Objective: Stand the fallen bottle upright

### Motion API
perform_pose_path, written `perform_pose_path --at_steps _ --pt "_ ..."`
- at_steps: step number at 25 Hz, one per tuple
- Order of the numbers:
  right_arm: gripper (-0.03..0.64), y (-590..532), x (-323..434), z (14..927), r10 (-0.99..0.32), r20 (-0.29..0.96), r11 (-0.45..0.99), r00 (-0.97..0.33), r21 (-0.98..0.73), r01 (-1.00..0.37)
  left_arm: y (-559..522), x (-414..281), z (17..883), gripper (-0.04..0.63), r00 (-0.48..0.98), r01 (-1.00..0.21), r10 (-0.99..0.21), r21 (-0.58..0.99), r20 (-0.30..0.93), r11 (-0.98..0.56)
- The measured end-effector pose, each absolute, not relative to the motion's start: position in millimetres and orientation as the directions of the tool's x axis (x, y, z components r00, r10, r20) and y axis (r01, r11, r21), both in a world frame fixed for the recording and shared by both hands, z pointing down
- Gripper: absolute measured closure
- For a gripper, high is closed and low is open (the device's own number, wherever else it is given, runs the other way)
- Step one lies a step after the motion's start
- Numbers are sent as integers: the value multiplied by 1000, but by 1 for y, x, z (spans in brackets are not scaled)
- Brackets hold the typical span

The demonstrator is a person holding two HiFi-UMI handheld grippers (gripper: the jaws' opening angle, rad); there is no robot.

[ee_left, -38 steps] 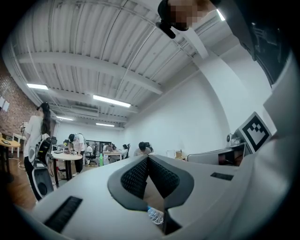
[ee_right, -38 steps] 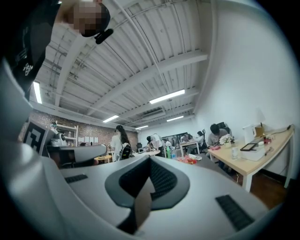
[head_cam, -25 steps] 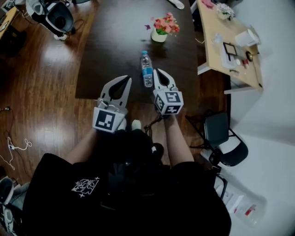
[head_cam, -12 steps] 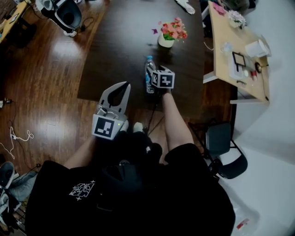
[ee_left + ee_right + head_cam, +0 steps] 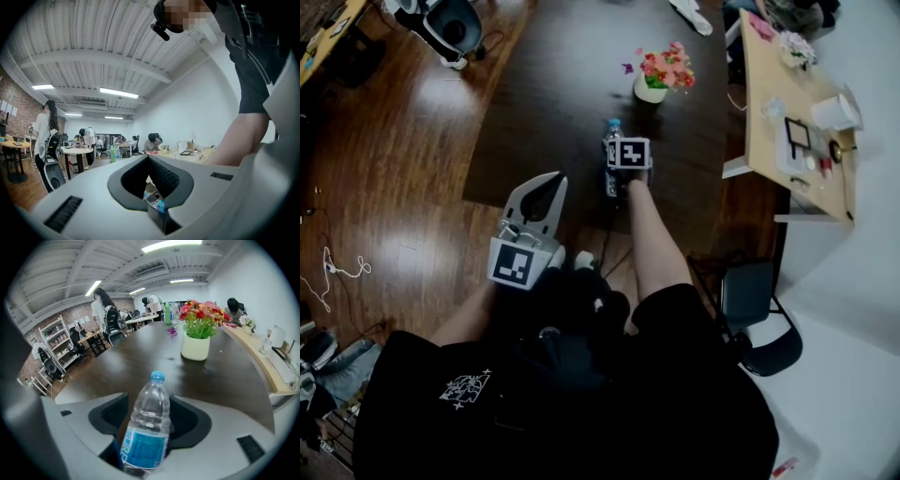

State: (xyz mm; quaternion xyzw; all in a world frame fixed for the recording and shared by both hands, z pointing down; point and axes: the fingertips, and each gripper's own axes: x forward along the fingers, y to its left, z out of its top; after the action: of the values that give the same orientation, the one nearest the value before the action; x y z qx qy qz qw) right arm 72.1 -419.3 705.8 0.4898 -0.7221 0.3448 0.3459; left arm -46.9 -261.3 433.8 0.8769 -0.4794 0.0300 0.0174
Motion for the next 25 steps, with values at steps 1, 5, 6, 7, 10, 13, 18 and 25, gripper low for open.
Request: perform_pose_path --at_steps 1,5,6,7,10,13,18,25 --pt "314 -417 71 711 -441 853 279 -281 -167 -946 -262 -49 434 598 536 -844 -842 0 70 -537" --pt "313 -418 76 728 -390 885 257 -255 -161 -953 -268 -55 436 598 527 -849 -847 0 74 -529" --pt "313 -420 78 729 -397 885 261 -244 -146 -954 -269 -56 437 598 527 -849 -847 4 78 -528" --pt "313 -420 77 729 -393 887 272 -242 -139 -952 -269 -56 438 598 527 -849 -846 6 81 -528" --pt "322 -418 70 727 -375 885 289 -276 -171 -942 -270 -57 438 598 529 -848 -845 6 80 -530" --pt "328 -437 78 703 -519 798 246 -308 -206 -947 -272 -54 438 598 535 -844 -841 9 82 -536" --pt "331 -441 84 646 -719 588 252 -371 -277 -927 -271 -47 434 598 554 -832 -830 8 69 -555" --pt "333 -424 99 610 -891 284 274 -354 -284 -919 -260 -38 433 598 583 -810 -809 -13 73 -586"
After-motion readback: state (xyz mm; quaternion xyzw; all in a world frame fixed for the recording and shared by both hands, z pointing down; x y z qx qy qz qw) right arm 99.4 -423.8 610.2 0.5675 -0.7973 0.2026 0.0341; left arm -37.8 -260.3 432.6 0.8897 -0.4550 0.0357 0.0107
